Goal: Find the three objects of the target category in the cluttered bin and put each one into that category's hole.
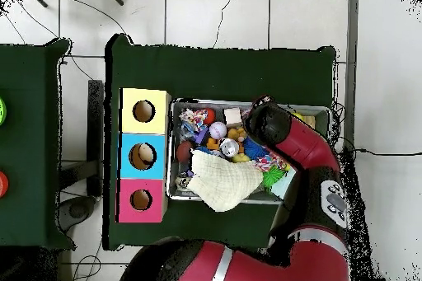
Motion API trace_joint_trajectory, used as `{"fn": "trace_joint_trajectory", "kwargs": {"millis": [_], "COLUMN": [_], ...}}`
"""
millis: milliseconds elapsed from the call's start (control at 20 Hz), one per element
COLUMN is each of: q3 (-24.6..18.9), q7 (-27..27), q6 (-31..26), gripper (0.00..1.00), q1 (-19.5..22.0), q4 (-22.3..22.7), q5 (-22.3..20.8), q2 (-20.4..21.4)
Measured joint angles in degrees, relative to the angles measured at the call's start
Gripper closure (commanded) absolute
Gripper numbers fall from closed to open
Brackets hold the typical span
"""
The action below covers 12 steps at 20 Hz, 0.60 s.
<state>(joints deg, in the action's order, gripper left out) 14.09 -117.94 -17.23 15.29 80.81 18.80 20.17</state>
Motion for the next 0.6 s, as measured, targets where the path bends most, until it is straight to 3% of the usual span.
{"fn": "trace_joint_trajectory", "kwargs": {"millis": [600], "q3": [-0.01], "q7": [0.0], "q6": [0.01], "gripper": [0.0], "q1": [0.95], "q4": [-2.11], "q5": [-0.07], "q2": [-2.49]}}
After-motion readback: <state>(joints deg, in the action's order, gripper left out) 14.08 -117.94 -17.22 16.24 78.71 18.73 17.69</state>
